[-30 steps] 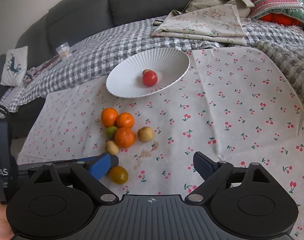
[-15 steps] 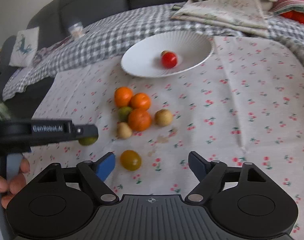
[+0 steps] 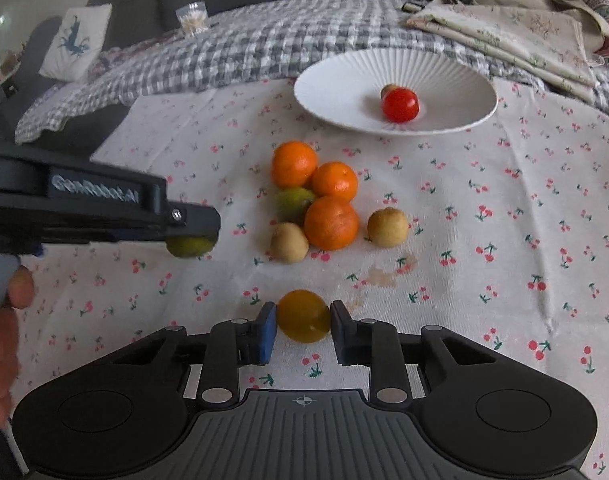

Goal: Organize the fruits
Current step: 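Grasp a green lime with the left tool while the right tool grasps a yellow-orange fruit, then carry the lime and yellow-orange fruit over the white bowl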

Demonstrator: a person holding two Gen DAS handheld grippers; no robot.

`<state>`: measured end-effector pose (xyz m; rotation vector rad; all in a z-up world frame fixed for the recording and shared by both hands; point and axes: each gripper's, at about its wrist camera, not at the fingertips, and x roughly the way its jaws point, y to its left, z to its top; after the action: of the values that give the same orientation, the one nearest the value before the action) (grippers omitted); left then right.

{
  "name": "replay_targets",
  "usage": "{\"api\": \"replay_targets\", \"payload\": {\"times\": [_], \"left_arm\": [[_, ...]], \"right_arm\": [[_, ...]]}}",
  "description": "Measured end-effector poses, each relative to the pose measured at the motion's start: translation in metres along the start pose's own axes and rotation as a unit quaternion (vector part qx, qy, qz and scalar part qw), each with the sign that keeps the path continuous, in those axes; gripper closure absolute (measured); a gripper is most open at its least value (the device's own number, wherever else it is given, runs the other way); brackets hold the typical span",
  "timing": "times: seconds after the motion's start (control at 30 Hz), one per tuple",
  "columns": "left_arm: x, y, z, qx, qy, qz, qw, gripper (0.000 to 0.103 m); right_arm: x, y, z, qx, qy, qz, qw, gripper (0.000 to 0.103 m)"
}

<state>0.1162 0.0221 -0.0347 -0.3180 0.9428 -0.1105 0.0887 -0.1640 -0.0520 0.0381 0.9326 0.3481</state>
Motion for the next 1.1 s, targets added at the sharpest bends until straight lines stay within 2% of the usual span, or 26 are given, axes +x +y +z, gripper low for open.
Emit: {"api": "replay_targets", "payload": {"times": [0.4, 1.1], "left_arm": [[-0.002, -0.002, 0.003, 0.010, -0.011, 0.004, 0.9999, 0.072], [-0.012, -0.012, 0.026, 0.034, -0.066, -0.005, 0.9972, 0.072]], "right_arm": [[-0.021, -0.017, 0.008, 0.040, -0.022, -0.003, 0.999, 0.076], [-0.048, -0.051, 0.028, 0.076, -0.071, -0.031, 0.994, 0.076]]}}
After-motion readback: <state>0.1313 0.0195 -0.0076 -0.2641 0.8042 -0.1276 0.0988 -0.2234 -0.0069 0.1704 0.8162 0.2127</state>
